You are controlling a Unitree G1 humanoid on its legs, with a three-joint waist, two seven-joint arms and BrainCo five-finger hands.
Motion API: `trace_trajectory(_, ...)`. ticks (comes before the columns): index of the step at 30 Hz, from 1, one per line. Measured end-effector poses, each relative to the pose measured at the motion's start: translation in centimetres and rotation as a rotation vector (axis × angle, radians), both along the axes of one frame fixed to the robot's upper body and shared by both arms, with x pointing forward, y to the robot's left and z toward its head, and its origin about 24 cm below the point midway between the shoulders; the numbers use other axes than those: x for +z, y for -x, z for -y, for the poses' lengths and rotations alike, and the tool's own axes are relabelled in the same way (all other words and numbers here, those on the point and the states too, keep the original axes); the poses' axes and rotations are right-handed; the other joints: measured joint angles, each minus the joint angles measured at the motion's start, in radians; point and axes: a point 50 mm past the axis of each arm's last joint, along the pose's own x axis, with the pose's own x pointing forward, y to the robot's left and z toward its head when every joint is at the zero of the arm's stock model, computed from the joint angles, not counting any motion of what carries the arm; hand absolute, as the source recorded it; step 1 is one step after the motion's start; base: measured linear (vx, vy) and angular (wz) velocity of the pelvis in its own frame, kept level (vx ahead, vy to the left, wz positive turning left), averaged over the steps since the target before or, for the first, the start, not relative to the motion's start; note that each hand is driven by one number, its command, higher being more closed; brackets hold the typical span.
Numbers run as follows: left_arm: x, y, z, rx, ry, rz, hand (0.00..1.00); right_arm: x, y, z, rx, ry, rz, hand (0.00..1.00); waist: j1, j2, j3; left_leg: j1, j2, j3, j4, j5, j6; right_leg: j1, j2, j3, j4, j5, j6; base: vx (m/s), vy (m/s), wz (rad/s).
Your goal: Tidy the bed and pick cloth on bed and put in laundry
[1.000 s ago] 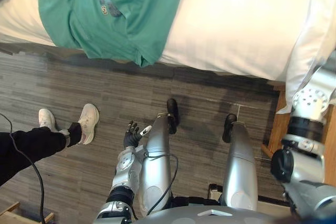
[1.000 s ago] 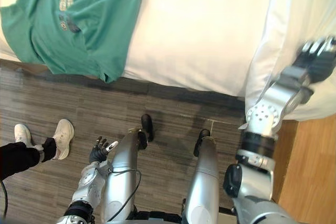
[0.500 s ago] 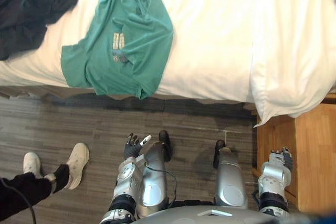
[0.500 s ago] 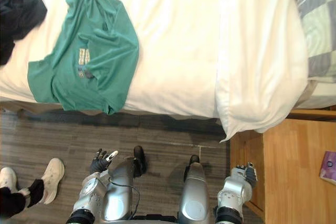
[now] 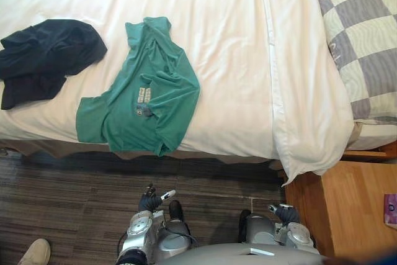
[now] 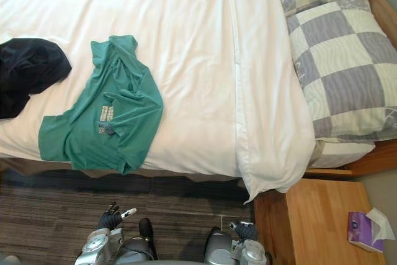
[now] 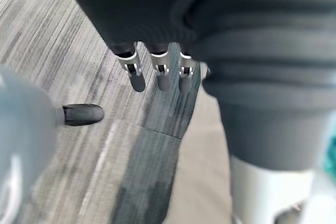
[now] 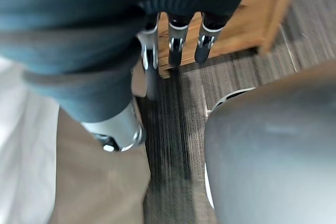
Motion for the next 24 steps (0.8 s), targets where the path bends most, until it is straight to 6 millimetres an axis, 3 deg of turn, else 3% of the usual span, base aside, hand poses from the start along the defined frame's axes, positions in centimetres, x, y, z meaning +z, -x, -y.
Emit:
trace_trajectory(2,-0.6,0.9,0.3,-0.022,-0.017,-0.052,0.00,-0.3,0.1,-0.1,0.011,-0.003,-0.026,0.00,0.005,-0.003,-0.004,0.020,-0.012,0.029,-0.047,0.025,-0.003,0.055,0.008,-0.018,-0.150,0.004,-0.032,-0.02,-0.088,-0.33)
trace_trajectory(4,-0.7,1.1,0.2,-0.016,-0.022,-0.063,0.00,-0.3,-0.1,0.0,0.013,-0.002,-0.025,0.00,0.013,0.009,0.004,0.008,-0.007,0.053,-0.017,0.012,-0.003,0.058,0.011,-0.001,-0.190,0.015,-0.035,-0.06,-0.030,-0.43)
trace_trajectory(6,-0.6,0.9,0.6,-0.010,-0.020,-0.054,0.00,0.1,-1.0,0.8,0.040,0.029,-0.004,0.00,-0.004,0.039,0.023,-0.077,0.038,0.044,0.180,-0.081,0.002,0.047,0.017,0.003,-0.164,0.014,-0.034,-0.11,-0.004,-0.14)
trace_trajectory(8,-0.4,0.5,0.7,-0.005,-0.024,-0.037,0.00,0.2,-1.2,1.5,0.034,0.044,0.003,0.00,-0.003,0.058,0.030,-0.141,0.085,0.023,0.307,-0.142,0.011,0.021,0.015,-0.006,-0.100,-0.015,-0.031,-0.10,0.045,0.10)
trace_trajectory(11,-0.3,0.4,0.3,0.001,-0.034,-0.028,0.00,0.2,-0.9,1.8,0.015,0.043,-0.003,0.00,-0.005,0.046,0.032,-0.150,0.079,0.011,0.327,-0.156,0.015,0.012,-0.010,-0.020,-0.052,-0.041,-0.030,-0.06,0.070,0.26)
trace_trajectory(12,-0.3,0.5,0.0,0.030,-0.030,-0.026,0.00,0.0,-0.4,1.9,-0.007,0.040,-0.015,0.00,-0.004,0.025,0.030,-0.152,0.086,0.031,0.364,-0.188,0.006,0.010,-0.039,-0.023,-0.031,-0.051,-0.030,-0.03,0.134,0.28)
trace_trajectory(13,-0.2,0.6,-0.4,0.060,-0.030,-0.017,0.00,-0.2,0.3,2.0,-0.031,0.034,-0.028,0.00,-0.003,0.008,0.034,-0.189,0.120,0.021,0.504,-0.223,0.025,0.007,-0.069,-0.026,-0.002,-0.059,-0.033,-0.01,0.162,0.24)
trace_trajectory(15,0.0,0.6,-0.9,0.092,-0.027,-0.001,0.00,-0.4,1.4,2.6,-0.048,0.044,-0.060,0.00,-0.005,0.001,0.023,-0.218,0.189,-0.022,0.609,-0.238,0.020,-0.006,-0.111,-0.021,0.014,-0.058,-0.013,0.02,0.188,0.21)
trace_trajectory(16,0.0,0.6,-0.9,0.107,-0.015,0.004,0.00,-0.6,2.5,3.1,-0.057,0.055,-0.087,0.00,-0.007,0.013,0.016,-0.215,0.247,-0.077,0.598,-0.234,0.011,-0.013,-0.136,-0.020,0.021,-0.052,0.014,0.02,0.358,0.25)
trace_trajectory(17,-0.2,0.9,-0.4,0.131,0.011,0.000,0.00,-0.8,3.6,3.7,-0.095,0.053,-0.105,0.00,-0.001,0.042,-0.001,-0.210,0.287,-0.156,0.530,-0.215,-0.018,-0.029,-0.155,-0.023,0.026,-0.042,0.050,0.03,0.423,0.26)
trace_trajectory(18,-0.4,1.1,0.0,0.138,0.022,-0.005,0.00,-0.7,3.6,3.9,-0.103,0.058,-0.106,0.00,-0.002,0.054,-0.008,-0.200,0.296,-0.189,0.481,-0.200,-0.042,-0.036,-0.167,-0.024,0.027,-0.037,0.067,0.04,0.719,0.35)
trace_trajectory(19,-0.6,1.3,0.8,0.147,0.049,-0.008,0.00,-0.8,4.3,4.2,-0.112,0.065,-0.125,0.00,-0.010,0.077,-0.022,-0.158,0.273,-0.222,0.371,-0.165,-0.192,-0.032,-0.213,-0.022,0.005,-0.010,0.122,0.02,0.672,0.48)
trace_trajectory(20,0.0,0.5,-0.4,0.143,0.015,0.020,0.00,-1.2,4.2,2.9,-0.132,0.021,-0.131,0.00,-0.016,0.009,-0.017,-0.181,0.194,-0.206,0.414,-0.185,-0.163,-0.011,-0.284,-0.020,-0.037,0.050,0.120,0.01,0.791,0.46)
trace_trajectory(21,0.2,0.5,-1.2,0.145,-0.010,0.021,0.00,-1.3,4.4,2.5,-0.143,0.000,-0.133,0.00,-0.010,-0.013,-0.034,-0.203,0.164,-0.199,0.439,-0.208,-0.170,-0.009,-0.308,-0.023,-0.092,0.153,0.100,-0.04,0.624,0.03)
trace_trajectory(22,0.2,0.8,-1.9,0.147,-0.030,0.012,0.00,-1.3,4.1,2.1,-0.152,-0.020,-0.126,0.00,0.009,-0.021,-0.041,-0.216,0.151,-0.174,0.480,-0.242,-0.151,-0.015,-0.312,-0.021,-0.168,0.330,0.064,-0.05,0.620,-0.37)
trace_trajectory(23,0.1,1.2,-2.2,0.150,-0.037,-0.001,0.00,-1.2,3.9,2.1,-0.152,-0.021,-0.120,0.00,0.023,-0.011,-0.039,-0.216,0.150,-0.149,0.483,-0.251,-0.132,-0.025,-0.310,-0.026,-0.210,0.425,0.020,-0.06,0.596,-0.66)
trace_trajectory(24,0.0,1.6,-2.5,0.152,-0.047,-0.017,0.00,-0.8,2.5,2.0,-0.136,-0.024,-0.080,0.00,0.020,-0.011,-0.042,-0.214,0.155,-0.113,0.476,-0.250,-0.103,-0.051,-0.296,-0.070,-0.198,0.453,-0.061,-0.04,0.417,-0.46)
